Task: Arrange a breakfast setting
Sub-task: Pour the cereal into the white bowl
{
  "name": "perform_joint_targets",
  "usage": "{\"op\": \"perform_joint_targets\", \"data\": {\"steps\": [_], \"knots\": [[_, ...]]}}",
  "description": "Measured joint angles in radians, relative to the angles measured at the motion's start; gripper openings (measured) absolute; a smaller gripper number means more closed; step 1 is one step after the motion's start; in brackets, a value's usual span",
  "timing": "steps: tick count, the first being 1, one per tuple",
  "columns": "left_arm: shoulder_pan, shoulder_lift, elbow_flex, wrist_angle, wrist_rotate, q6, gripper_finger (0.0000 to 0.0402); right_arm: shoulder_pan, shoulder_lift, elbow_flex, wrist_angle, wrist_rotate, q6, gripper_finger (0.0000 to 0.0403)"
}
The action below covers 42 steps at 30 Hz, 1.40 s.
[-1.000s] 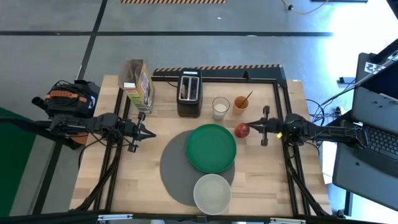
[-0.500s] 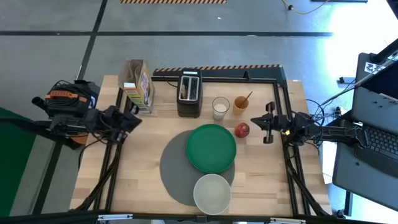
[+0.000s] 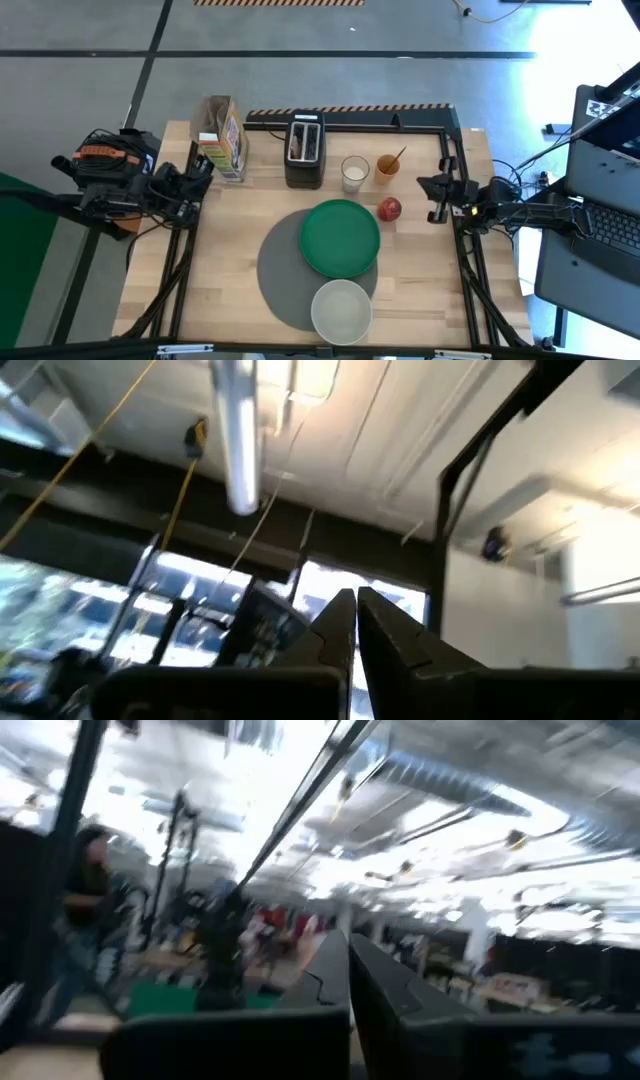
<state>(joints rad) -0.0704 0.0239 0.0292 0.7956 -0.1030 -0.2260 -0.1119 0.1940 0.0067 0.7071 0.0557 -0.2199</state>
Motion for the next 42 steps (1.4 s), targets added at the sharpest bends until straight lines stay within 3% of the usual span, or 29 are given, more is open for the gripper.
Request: {"op": "perform_joint_targets", "data": {"steps": [11,15,24,28,33,39,42], "knots": [[0.000,0.000,0.000,0.098,0.186,0.122,0.0009,0.000,0.000,0.000,0.025,0.050,-0.027,0.0000],[0.000,0.000,0.000,0.097,0.133,0.155,0.0009,0.000,0.000,0.000,0.017,0.050,-0.028,0.0000],[0.000,0.000,0.000,0.110,0.151,0.226,0.0022,0.000,0.000,0.000,-0.048,0.050,-0.029,0.0000],[0.000,0.000,0.000,0.111,0.177,0.275,0.0073,0.000,0.000,0.000,-0.053,0.050,-0.029,0.0000],[0.000,0.001,0.000,0.106,0.156,0.288,0.0174,0.000,0.000,0.000,-0.053,0.050,-0.051,0.0000],[0.000,0.001,0.000,0.114,0.081,0.243,0.0296,0.000,0.000,0.000,-0.053,0.050,-0.051,0.0000],[0.000,0.001,0.001,0.116,0.101,0.206,0.0337,0.000,0.000,0.000,-0.054,0.049,-0.051,0.0000]]}}
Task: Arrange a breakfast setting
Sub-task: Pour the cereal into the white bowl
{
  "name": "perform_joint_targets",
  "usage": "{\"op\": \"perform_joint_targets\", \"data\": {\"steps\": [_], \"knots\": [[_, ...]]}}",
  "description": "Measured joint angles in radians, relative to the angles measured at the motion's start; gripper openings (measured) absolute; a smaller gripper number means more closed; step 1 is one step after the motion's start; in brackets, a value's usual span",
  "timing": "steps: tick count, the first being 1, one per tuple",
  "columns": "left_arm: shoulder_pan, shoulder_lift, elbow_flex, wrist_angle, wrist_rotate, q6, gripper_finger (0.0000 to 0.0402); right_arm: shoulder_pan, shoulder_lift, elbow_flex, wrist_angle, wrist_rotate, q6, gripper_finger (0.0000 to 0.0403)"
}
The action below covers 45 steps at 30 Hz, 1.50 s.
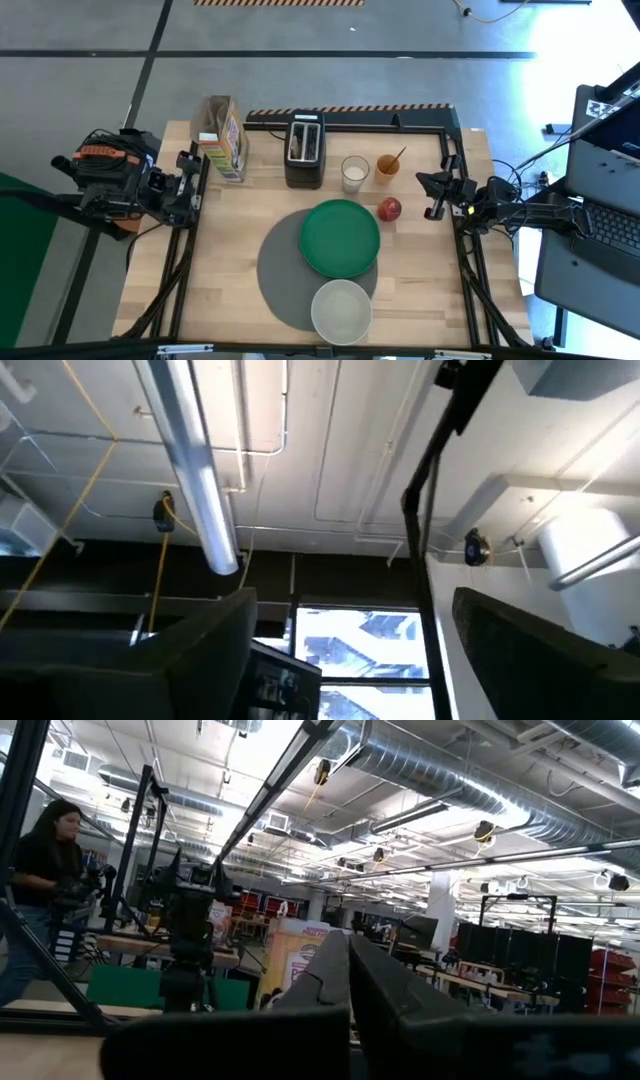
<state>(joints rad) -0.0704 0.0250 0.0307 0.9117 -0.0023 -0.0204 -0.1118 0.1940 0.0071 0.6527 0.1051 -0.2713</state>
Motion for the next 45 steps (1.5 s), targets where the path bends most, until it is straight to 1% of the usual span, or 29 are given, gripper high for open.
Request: {"op": "perform_joint_targets", "data": {"steps": [3,7,19,22,27,30,33,35,38,40,43,45], "knots": [[0.000,0.001,0.035,-0.008,0.062,-0.004,0.0355,0.000,0.000,0.000,-0.003,0.000,-0.007,0.0000],[0.000,0.038,0.133,-0.089,0.072,0.003,0.0354,0.000,0.000,0.000,-0.007,0.000,-0.025,0.0000],[0.000,0.307,0.569,-0.478,0.079,0.172,0.0347,0.000,0.000,0.000,-0.029,0.016,-0.026,0.0000],[0.000,0.366,0.687,-0.581,0.054,0.189,0.0347,0.000,0.000,0.000,-0.030,0.016,-0.026,0.0000],[0.000,0.457,0.863,-0.773,-0.034,0.214,0.0347,0.000,0.000,0.000,-0.036,0.016,-0.025,0.0000],[0.000,0.509,0.929,-0.854,-0.070,0.214,0.0347,0.000,0.000,0.000,-0.054,0.016,-0.024,0.0000],[-0.010,0.554,0.955,-0.889,-0.082,0.236,0.0347,0.000,0.000,0.000,-0.059,0.015,-0.023,0.0000],[-0.028,0.586,0.958,-0.889,-0.135,0.267,0.0347,0.000,0.000,0.000,-0.060,0.015,-0.022,0.0000],[-0.074,0.626,0.959,-0.883,-0.280,0.331,0.0347,0.000,0.000,0.000,-0.061,0.014,-0.022,0.0000],[-0.117,0.649,0.959,-0.856,-0.360,0.408,0.0347,0.000,0.000,0.000,-0.064,0.007,-0.022,0.0000],[-0.179,0.662,0.959,-0.792,-0.500,0.572,0.0346,0.000,0.000,0.000,-0.074,0.007,-0.022,0.0000],[-0.194,0.654,0.961,-0.744,-0.577,0.630,0.0346,0.000,0.000,0.000,-0.080,0.007,-0.022,0.0000]]}}
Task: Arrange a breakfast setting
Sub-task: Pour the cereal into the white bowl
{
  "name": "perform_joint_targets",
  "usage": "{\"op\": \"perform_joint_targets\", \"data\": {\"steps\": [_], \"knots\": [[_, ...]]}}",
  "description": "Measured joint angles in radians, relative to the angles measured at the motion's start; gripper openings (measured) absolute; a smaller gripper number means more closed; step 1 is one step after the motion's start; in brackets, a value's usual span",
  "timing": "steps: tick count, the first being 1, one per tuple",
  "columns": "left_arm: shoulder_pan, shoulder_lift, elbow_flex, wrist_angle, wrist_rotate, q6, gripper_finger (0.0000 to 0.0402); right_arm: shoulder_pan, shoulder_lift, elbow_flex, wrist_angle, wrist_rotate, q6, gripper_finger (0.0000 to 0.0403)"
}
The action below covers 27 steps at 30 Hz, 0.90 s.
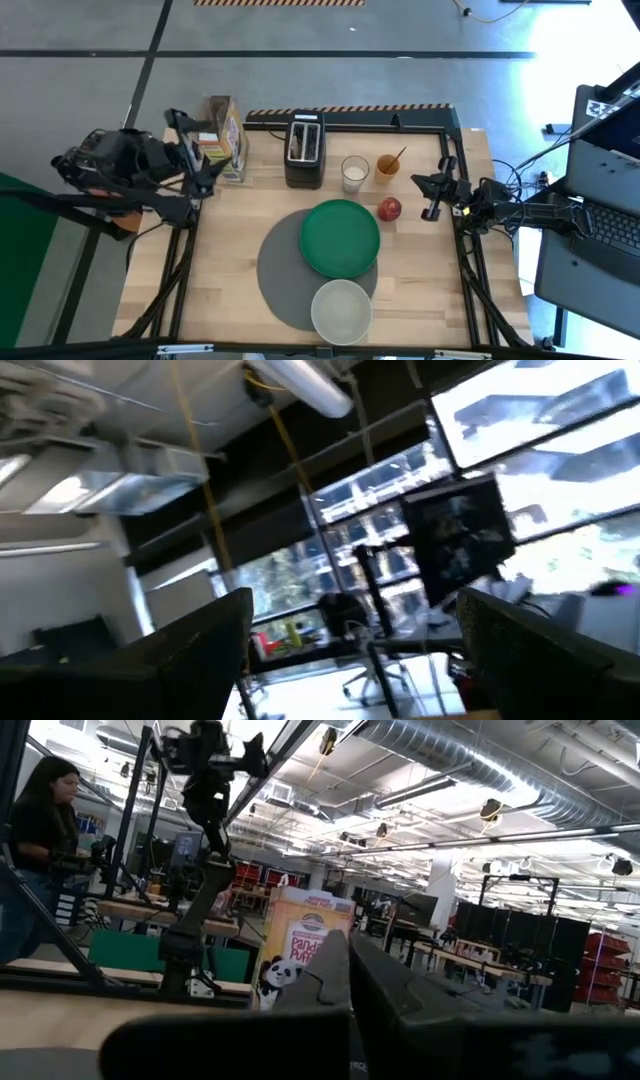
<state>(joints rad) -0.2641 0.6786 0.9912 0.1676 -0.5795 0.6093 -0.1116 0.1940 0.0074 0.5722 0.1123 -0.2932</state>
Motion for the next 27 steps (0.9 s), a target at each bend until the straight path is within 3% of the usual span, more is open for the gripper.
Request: {"op": "perform_joint_targets", "data": {"steps": [3,7,9,14,20,27], "knots": [[0.010,-0.038,0.045,-0.081,0.010,-0.043,0.0346,0.000,0.000,0.000,0.000,0.000,0.000,0.0000],[0.051,-0.068,0.133,-0.297,0.229,-0.167,0.0346,0.000,0.000,0.000,0.004,0.001,0.000,0.0000],[0.074,-0.067,0.149,-0.311,0.304,-0.206,0.0346,0.000,0.000,0.000,0.005,0.011,0.000,0.0000],[0.140,-0.040,0.144,-0.312,0.363,-0.249,0.0346,0.000,0.000,0.000,0.009,0.096,0.000,0.0000],[0.279,0.128,0.140,-0.252,0.669,-0.310,0.0346,0.000,0.000,0.000,0.009,0.158,-0.003,0.0000],[0.587,0.334,0.161,-0.110,0.749,-0.344,0.0346,0.000,0.000,0.000,0.009,0.166,-0.003,0.0000]]}}
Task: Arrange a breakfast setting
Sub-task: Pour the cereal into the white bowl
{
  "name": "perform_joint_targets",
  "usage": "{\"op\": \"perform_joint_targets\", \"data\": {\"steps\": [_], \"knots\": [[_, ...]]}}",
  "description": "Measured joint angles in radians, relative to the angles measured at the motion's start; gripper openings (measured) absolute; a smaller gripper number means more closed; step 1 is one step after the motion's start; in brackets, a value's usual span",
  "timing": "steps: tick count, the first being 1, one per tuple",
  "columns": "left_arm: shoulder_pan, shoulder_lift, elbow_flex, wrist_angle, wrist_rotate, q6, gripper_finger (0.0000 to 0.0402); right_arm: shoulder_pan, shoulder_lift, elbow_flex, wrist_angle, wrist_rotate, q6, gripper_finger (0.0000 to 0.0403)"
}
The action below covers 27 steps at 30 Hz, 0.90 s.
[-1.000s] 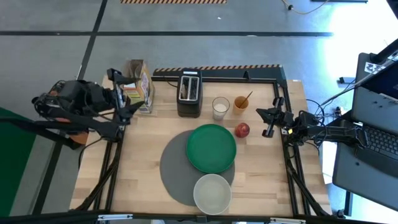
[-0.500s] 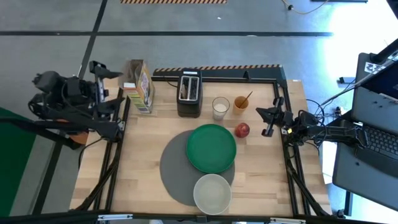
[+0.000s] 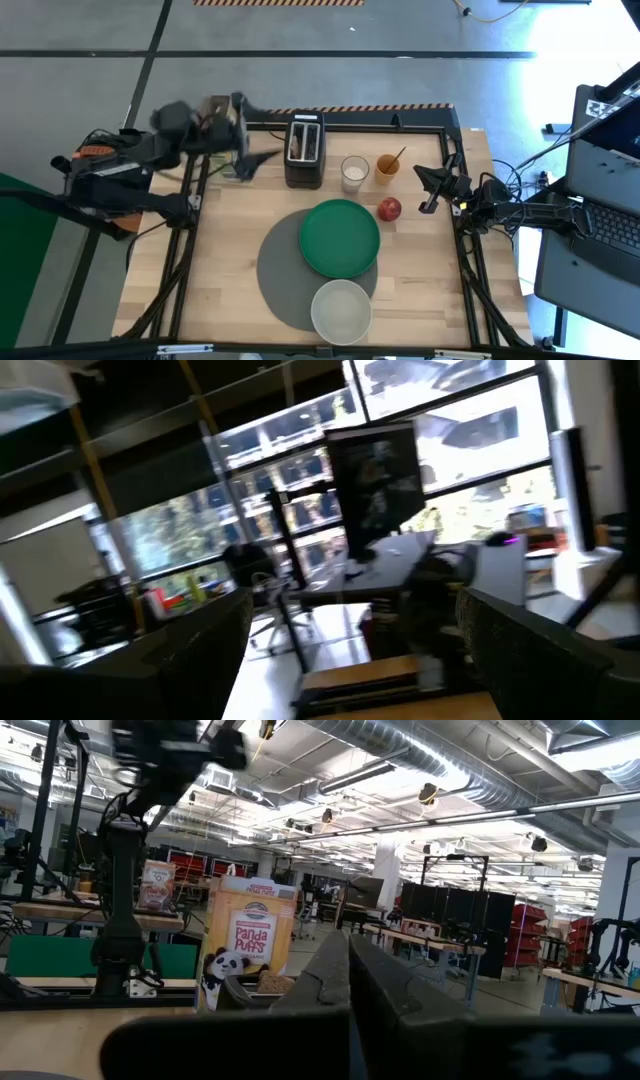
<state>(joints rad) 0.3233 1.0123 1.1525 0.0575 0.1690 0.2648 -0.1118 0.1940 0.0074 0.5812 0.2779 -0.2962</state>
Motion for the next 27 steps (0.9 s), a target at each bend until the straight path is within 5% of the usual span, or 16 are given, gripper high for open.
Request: {"op": "perform_joint_targets", "data": {"steps": [5,11,13,20,27], "knots": [[0.220,-0.032,0.034,0.003,-0.091,-0.028,0.0346,0.000,0.000,0.000,-0.008,0.000,0.000,0.0000],[0.290,-0.216,0.038,-0.176,-0.568,-0.016,0.0332,0.000,0.000,0.000,-0.018,-0.009,0.000,0.0000],[0.278,-0.284,0.037,-0.274,-0.644,-0.010,0.0326,0.000,0.000,0.000,-0.026,-0.009,0.000,0.0000],[0.253,-0.419,-0.033,-0.569,-0.677,-0.172,0.0318,0.000,0.000,0.000,-0.039,-0.009,0.000,0.0000],[0.253,-0.599,-0.271,-0.601,-0.631,-0.313,0.0318,0.000,0.000,0.000,-0.029,-0.009,0.002,0.0000]]}}
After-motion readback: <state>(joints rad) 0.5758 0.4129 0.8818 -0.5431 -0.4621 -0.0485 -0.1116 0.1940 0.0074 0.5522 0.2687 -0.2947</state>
